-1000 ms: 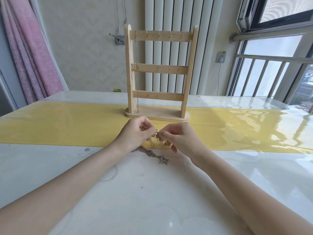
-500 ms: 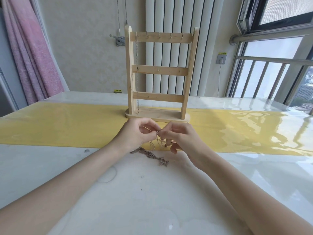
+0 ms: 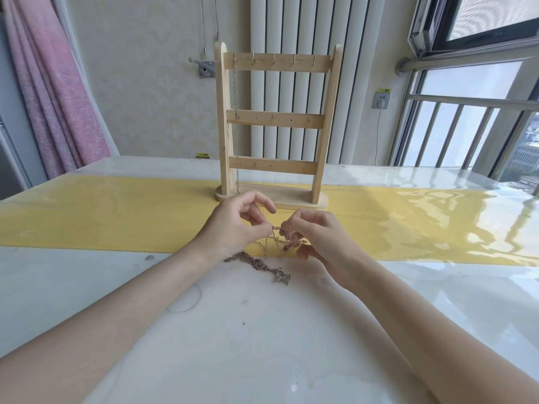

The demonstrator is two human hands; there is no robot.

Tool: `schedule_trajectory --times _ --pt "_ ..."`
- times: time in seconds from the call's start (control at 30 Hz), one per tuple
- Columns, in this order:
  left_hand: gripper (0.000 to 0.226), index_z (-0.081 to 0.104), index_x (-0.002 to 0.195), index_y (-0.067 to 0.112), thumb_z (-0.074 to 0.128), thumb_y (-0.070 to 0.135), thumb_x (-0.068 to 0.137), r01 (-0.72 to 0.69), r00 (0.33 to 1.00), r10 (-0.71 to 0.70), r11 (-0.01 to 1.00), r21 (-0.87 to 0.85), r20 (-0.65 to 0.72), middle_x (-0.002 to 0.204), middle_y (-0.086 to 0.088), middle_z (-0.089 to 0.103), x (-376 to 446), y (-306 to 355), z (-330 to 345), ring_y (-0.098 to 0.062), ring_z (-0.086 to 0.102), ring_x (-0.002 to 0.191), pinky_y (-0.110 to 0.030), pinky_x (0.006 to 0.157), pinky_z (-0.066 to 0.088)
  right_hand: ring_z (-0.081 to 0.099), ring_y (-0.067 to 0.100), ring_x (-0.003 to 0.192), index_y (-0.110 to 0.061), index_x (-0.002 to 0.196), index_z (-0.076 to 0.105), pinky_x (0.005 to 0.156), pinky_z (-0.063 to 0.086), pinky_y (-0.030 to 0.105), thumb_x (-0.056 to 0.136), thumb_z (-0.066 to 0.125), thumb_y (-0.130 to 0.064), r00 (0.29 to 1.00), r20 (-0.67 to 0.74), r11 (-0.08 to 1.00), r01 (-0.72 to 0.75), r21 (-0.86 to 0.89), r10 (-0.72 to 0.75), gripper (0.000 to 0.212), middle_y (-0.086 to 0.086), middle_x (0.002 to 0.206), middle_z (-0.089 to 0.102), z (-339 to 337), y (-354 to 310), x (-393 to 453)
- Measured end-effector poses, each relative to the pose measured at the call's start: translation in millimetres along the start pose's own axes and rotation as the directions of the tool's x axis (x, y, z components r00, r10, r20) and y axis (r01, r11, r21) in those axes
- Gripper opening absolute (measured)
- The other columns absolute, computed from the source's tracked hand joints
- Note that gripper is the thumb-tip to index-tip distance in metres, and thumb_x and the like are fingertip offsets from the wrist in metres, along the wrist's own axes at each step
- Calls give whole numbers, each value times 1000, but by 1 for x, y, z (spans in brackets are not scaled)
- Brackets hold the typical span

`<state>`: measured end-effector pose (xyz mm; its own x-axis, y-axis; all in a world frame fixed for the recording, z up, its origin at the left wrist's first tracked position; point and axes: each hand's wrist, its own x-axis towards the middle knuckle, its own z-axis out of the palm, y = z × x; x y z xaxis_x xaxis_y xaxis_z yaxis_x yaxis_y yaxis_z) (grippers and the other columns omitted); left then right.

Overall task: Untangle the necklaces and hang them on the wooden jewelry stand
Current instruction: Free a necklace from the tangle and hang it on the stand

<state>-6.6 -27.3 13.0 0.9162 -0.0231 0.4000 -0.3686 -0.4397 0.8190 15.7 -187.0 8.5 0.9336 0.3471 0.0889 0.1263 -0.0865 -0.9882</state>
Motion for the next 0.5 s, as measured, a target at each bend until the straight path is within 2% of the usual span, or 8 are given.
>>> schedule_trajectory --times 0.2,0.3,0.37,0.5 --pt "25 61 78 20 63 -5 79 109 986 -119 990 -84 -121 50 16 56 7 -6 -10 1 47 49 -15 55 41 44 14 61 -9 63 53 46 37 21 89 57 -5 1000 16 999 -4 35 4 27 -3 61 56 -1 0 0" --pt "21 61 83 18 62 -2 83 178 977 -199 958 -223 -73 60 9 57 6 -4 -10 -3 50 58 -12 54 44 44 10 56 -9 69 64 44 37 20 89 63 -9 998 -9 998 68 -5 -68 20 0 69 57 1 0 0" --pt "20 61 86 18 62 -1 84 190 979 -201 945 -265 -15 67 4 56 3 -2 -5 -5 51 62 -12 56 45 45 7 54 -12 74 69 44 38 20 88 66 -11 993 -29 992 109 -56 -111 14 -2 68 56 4 2 0" --pt "21 60 86 18 62 -3 83 110 994 -108 968 -226 22 67 3 55 1 2 -1 0 51 54 -11 58 44 44 3 51 -7 80 72 44 38 20 88 66 -9 991 -36 991 125 -55 -127 11 -3 66 59 4 3 1"
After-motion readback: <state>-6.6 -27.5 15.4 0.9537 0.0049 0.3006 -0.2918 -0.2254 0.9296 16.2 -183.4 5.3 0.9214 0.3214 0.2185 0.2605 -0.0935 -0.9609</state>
